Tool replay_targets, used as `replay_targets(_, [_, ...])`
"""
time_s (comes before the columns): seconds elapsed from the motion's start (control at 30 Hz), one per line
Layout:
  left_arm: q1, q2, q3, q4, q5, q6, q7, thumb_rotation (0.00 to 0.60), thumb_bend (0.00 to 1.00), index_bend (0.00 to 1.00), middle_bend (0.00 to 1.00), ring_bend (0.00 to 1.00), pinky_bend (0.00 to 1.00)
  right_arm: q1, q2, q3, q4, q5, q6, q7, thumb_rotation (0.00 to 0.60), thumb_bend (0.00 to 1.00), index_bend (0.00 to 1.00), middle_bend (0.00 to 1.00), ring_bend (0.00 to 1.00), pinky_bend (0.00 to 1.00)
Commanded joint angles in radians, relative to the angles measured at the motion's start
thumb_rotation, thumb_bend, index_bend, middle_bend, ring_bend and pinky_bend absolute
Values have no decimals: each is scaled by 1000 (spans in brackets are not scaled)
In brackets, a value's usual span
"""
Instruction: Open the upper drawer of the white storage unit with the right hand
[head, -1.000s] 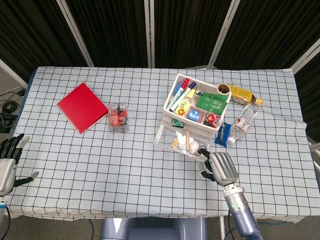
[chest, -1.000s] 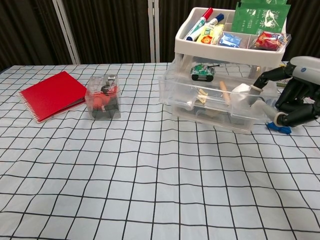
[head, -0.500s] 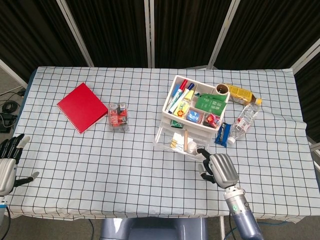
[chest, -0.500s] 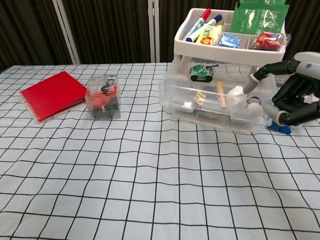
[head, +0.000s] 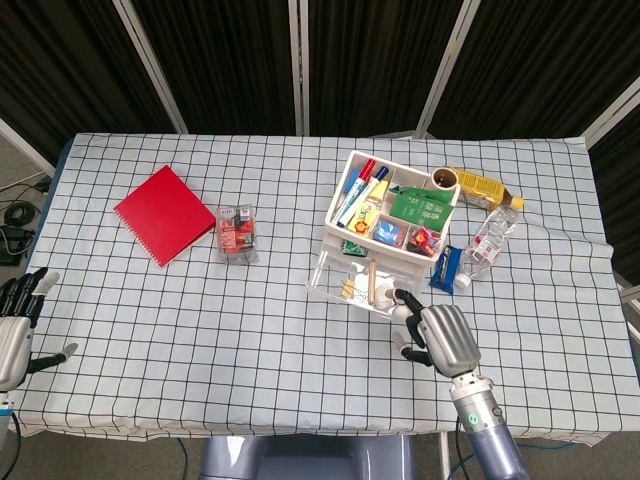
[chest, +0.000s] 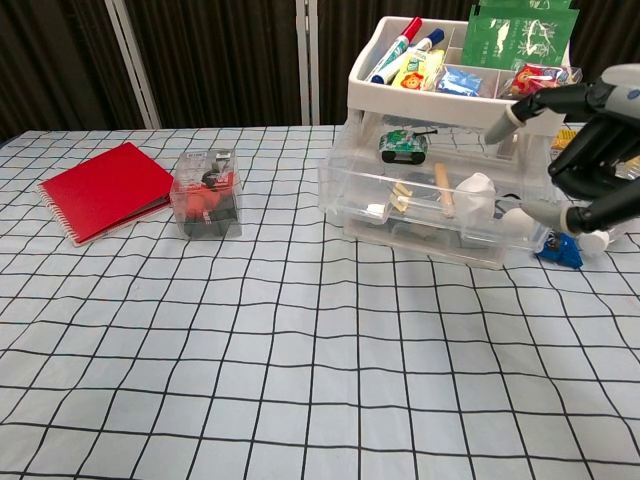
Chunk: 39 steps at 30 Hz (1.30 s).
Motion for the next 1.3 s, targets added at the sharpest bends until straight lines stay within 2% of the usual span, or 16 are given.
replay_targets(0.03, [0, 0, 0, -1, 0, 0, 1, 600, 71, 0, 0, 0, 0, 9, 2, 18, -11, -10, 11, -40, 600, 170, 296, 926, 907, 705])
replay_targets(0.17, [2, 0, -1, -2, 3, 7, 1, 600, 72, 0, 0, 0, 0, 50, 20, 66, -18, 30, -13, -135, 600, 154, 324, 985, 958, 710])
replay_targets(0.3, [8, 4, 0, -6, 12, 22, -2, 600, 72, 0, 0, 0, 0, 91, 45, 114, -21, 95, -41, -203, 600, 144, 355, 1000, 981, 715])
replay_targets(0.57, [23, 13, 2, -16, 33, 58, -8, 600, 72, 0, 0, 0, 0, 180, 136, 174, -48, 228, -122, -326, 600, 26, 425, 1000, 1000, 719])
replay_targets(0.83, [23, 14, 4, -19, 39, 57, -3, 600, 72, 0, 0, 0, 0, 251, 192, 155, -78, 316, -170, -444, 600, 9, 549, 1000, 1000, 731])
replay_targets(0.97, [23, 12, 3, -20, 37, 56, 1, 600, 72, 0, 0, 0, 0, 302, 198, 130, -61, 352, -197, -522, 600, 8, 557, 1000, 1000, 732])
replay_targets(1.3, [23, 11, 0, -17, 32, 53, 1, 600, 72, 0, 0, 0, 0, 374, 174, 119, -44, 427, -175, -579, 600, 12, 531, 1000, 1000, 731])
